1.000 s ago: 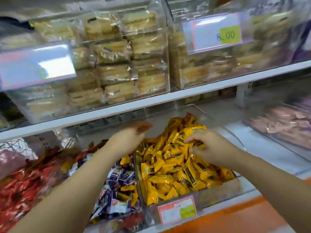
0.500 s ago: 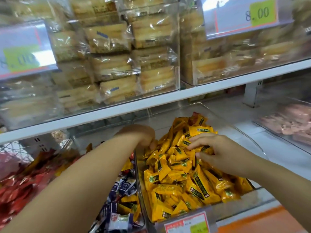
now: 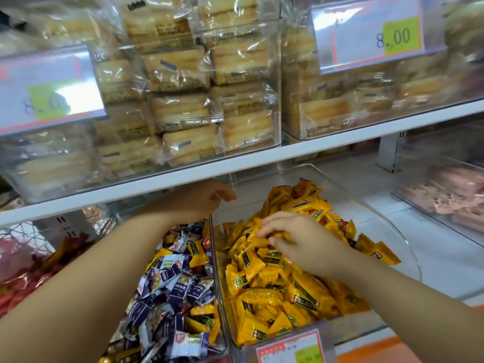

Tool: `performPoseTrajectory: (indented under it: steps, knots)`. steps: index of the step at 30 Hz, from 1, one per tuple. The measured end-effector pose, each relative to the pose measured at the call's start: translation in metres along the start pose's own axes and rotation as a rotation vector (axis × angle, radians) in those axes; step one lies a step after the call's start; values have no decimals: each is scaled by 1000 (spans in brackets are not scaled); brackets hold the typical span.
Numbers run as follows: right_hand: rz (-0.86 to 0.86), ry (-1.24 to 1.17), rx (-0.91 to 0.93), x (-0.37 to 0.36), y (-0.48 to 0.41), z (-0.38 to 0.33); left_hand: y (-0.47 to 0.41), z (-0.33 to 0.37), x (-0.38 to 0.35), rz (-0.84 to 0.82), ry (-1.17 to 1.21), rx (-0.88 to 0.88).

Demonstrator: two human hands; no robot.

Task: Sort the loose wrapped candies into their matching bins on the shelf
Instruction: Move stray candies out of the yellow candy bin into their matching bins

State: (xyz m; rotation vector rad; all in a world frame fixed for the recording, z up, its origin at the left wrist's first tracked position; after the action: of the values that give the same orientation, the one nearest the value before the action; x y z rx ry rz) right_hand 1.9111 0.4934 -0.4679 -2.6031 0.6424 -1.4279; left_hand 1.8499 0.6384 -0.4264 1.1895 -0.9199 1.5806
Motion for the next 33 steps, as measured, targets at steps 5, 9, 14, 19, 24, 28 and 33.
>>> performPoseTrajectory:
  steps: [5,9,14,19,24,28,33]
  knots:
    - [-80,-27,14,-24,-19,-20,19,12,8,105,50,-10]
    - [-3,-65,-55,15,-12,-15,28,20,10,141,89,-3]
    - [248,22,-172,88,22,23,12,62,-6,82,115,-89]
    - [255,189,-296,102,41,71,-23,125,-44,-22,54,-224]
    - [226,104,-309,98,42,94,-57,141,-90,-208,-140,-290]
    - [210,60,-320,97,42,98,-63,120,-98,-307,-194,-232]
    - [198,24,-336,97,43,99,-52,93,-85,-363,-234,-182]
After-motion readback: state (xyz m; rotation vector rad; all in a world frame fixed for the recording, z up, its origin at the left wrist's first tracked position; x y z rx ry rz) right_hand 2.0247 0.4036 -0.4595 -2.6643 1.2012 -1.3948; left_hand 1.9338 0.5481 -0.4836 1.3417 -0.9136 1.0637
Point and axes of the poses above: each hand's wrist, its own y-axis away from the middle knuckle, its own x-axis out of the back of the hand, z = x × y, the point moved 9 cm from there along -y, towards the middle knuckle, and after that the axes turned 8 degrees about -x, right-handed, at the moved point
